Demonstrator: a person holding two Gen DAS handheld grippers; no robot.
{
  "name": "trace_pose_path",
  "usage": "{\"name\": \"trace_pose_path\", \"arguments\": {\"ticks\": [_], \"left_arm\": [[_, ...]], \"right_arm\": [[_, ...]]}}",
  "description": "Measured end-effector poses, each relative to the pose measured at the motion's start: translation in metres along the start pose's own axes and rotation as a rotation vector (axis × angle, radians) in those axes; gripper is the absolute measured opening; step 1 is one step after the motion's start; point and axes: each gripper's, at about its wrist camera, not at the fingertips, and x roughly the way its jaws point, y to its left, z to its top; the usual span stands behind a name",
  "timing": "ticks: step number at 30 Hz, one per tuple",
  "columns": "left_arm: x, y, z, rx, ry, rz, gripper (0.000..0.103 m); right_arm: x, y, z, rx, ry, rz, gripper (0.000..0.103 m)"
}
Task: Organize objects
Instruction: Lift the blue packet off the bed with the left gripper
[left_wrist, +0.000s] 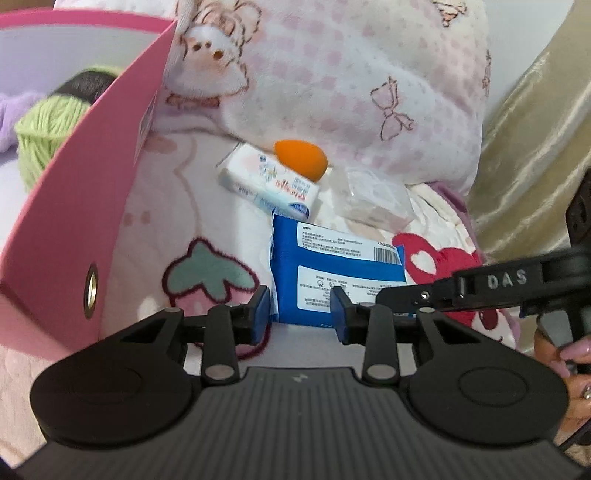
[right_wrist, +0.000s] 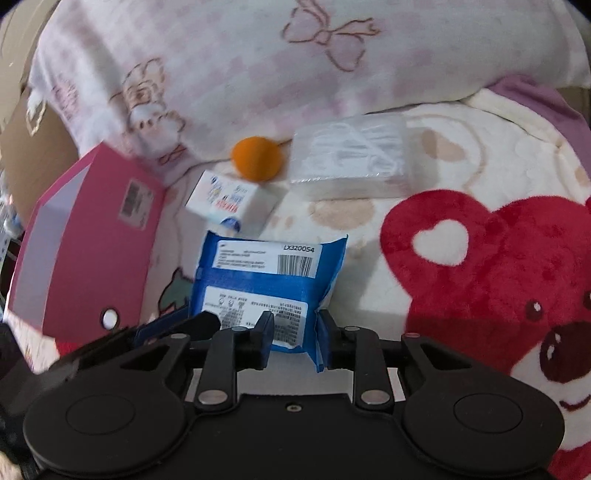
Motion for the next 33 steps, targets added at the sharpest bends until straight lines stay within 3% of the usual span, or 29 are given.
{"name": "trace_pose_path", "arguments": {"ticks": [5,9,10,12,19,22,26,27,33], "left_arm": [[-0.010,0.004,-0.003,-0.072,0.069,-0.071,0.033],[-0.009,-0.010,-0.015,-0.013,0.188,-0.056,0.033],[-0.010,-0.013,-0.018,0.005,0.190,-0.052,0.033],[-0.014,-0.016,-0.020,0.029,0.164,-0.036,0.033],[-0.015,-0.002,-0.011,-0.031,0.088,-0.028,0.033],[-0.008,0.004,-0.010,-0.075,0.089,0.015,0.028],[-0.005,0.006,-0.011,-0.072,0.081,0.009,0.017],[-0.003,0.006,-0.012,-0.068,0.080,0.007,0.016],[0.000,0.003,-0.014,-0.088,0.070,-0.016,0.016]], "right_arm": [[-0.005,0.009,-0.009,-0.053,0.022,-0.048,0.031],[-0.009,0.012,-0.015,-0.082,0.008,-0.091,0.037],[-0.008,0.012,-0.016,-0.083,0.011,-0.087,0.044],[-0.006,0.014,-0.017,-0.097,0.016,-0.083,0.046],[-0.003,0.007,-0.016,-0.058,-0.003,-0.104,0.047],[0.004,0.005,-0.014,-0.043,0.022,-0.118,0.056],[0.008,0.009,-0.016,-0.060,0.022,-0.110,0.055],[0.009,0.010,-0.015,-0.065,0.026,-0.101,0.049],[0.013,0.008,-0.013,-0.067,0.037,-0.074,0.046]]}}
